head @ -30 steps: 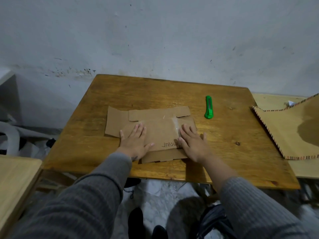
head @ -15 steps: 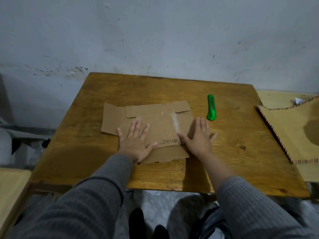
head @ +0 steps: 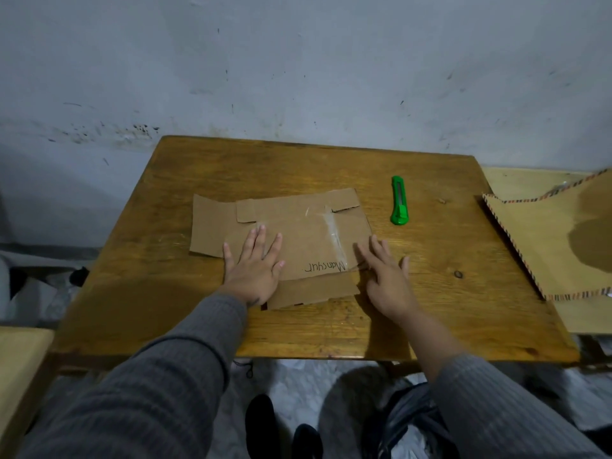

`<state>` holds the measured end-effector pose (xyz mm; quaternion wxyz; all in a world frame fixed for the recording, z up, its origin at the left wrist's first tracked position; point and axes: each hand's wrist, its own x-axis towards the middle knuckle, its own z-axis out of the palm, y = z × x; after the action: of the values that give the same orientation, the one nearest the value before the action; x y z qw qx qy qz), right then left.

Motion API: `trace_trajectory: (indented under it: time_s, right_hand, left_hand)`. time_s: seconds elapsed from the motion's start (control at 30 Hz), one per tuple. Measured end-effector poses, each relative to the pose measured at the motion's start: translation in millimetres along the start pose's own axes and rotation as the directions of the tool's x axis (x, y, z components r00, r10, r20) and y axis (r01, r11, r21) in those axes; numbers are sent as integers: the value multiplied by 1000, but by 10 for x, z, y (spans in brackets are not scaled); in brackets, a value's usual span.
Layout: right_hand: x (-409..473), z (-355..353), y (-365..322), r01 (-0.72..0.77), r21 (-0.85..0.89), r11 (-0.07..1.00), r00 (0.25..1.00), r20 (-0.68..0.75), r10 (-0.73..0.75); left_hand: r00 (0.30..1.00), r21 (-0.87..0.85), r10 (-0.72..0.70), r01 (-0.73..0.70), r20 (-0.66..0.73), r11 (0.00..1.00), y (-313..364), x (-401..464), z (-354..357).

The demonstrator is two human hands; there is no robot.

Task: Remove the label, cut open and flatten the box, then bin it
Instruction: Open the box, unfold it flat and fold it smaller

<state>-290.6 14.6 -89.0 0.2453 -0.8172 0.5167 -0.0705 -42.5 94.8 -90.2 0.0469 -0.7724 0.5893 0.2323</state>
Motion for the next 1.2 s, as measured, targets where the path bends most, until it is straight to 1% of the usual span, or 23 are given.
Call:
trace_trajectory:
  time_s: [0.13,0.2,0.3,0.37,0.5,0.57,0.6,0.67,0.73,0.83,0.97,1.0,1.1,1.13,1.2]
  right_hand:
    - [-173,24,14,106,-131,986,994,29,-103]
    - [-161,18,0,123,-177,976,992,39,-118]
    - [-58,9,-73,72,-157,985,997,11,-71]
    - [27,34,-149,33,-142,989,999,-16,-35]
    - [159,136,-254,-35,-82,996,997,-72,29]
    - [206,174,-274,-54,-90,995,996,-75,47]
    - [226,190,-282,-59,-113,992,996,-73,51]
    - [262,229,-292,-67,-185,980,997,-57,57]
    - [281,266,-304,-84,-219,972,996,-52,74]
    - [300,286,-329,-125,-200,972,992,-61,115]
    - [310,262,-336,-124,-244,962,992,-41,118]
    - [314,252,-333,-124,-244,962,992,-39,118]
    - [323,224,-320,-117,-237,964,993,-54,108]
    - [321,213,-314,-114,-227,967,993,-55,104]
    - [332,199,-285,-105,-160,982,993,-70,95]
  left_hand:
    - [1000,-4,18,-18,-15,1000,-22,-28,-4]
    - [999,-28,37,-38,-33,999,-70,-52,-19]
    - [996,-148,79,-86,-53,985,-181,-90,-57]
    - [992,-222,86,-104,-89,969,-206,-89,-63]
    - [987,-400,25,-88,-161,912,-170,-71,-38]
    - [983,-439,4,-87,-185,894,-168,-68,-25]
    - [982,-404,4,-81,-188,911,-166,-67,-10]
    - [981,-248,15,-63,-193,967,-165,-52,47]
    - [974,-141,11,-44,-226,989,-167,-25,122]
    - [961,-142,-7,-34,-276,989,-168,5,163]
    - [949,-161,-72,23,-307,987,-106,25,133]
    - [946,-135,-77,35,-315,990,-62,40,97]
    - [940,100,22,13,-340,995,126,143,-19]
    - [945,138,45,0,-323,990,176,193,-34]
    - [964,121,33,-1,-263,993,210,290,-16]
